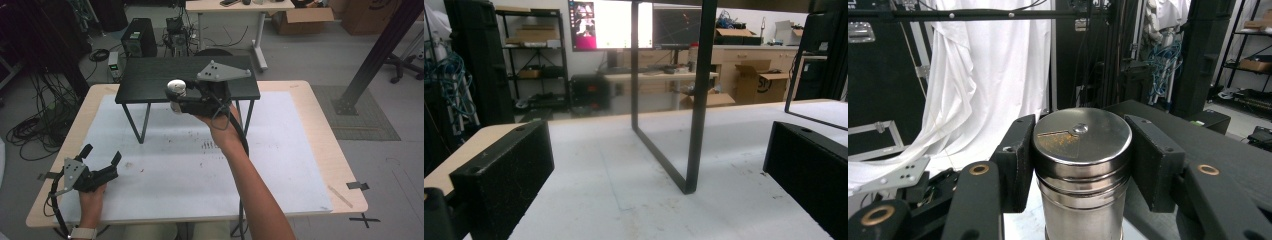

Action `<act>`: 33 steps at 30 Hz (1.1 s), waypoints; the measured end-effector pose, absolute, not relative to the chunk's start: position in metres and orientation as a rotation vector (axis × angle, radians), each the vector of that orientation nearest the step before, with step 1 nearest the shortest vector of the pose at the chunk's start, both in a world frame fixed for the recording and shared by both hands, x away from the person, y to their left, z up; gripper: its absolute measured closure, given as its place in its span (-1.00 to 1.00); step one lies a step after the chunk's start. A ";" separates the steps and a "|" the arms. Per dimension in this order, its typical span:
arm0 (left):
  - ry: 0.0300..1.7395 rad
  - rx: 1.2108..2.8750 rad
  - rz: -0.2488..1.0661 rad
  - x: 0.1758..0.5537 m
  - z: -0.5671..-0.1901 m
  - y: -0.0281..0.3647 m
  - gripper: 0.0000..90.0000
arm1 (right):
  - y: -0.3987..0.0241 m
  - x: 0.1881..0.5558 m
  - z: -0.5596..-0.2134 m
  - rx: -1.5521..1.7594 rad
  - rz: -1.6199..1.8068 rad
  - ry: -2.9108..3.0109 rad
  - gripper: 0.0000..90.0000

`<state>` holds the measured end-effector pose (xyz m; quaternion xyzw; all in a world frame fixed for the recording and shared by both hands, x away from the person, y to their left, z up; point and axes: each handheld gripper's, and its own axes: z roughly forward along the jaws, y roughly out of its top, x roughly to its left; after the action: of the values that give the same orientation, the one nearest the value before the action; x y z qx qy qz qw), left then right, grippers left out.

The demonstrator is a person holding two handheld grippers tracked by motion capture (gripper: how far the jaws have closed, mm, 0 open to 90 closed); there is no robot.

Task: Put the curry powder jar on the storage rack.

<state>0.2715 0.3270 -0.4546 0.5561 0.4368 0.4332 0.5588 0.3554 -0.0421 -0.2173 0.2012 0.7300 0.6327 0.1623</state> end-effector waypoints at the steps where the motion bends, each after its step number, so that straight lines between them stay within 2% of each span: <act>1: 1.031 1.312 1.021 0.271 -0.455 0.327 -1.00 | -0.042 0.358 -0.216 0.579 1.804 2.080 0.08; 21: 1.031 1.312 1.020 0.271 -0.455 0.327 -1.00 | -0.043 0.405 -0.200 0.677 1.739 1.990 0.08; 33: 1.030 1.314 1.020 0.271 -0.454 0.327 -0.99 | -0.052 0.436 -0.205 0.812 1.684 1.917 0.08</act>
<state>0.2714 0.3270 -0.4544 0.5572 0.4368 0.4325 0.5582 0.4362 -0.0516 -0.2055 0.2952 0.6967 0.6122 0.2297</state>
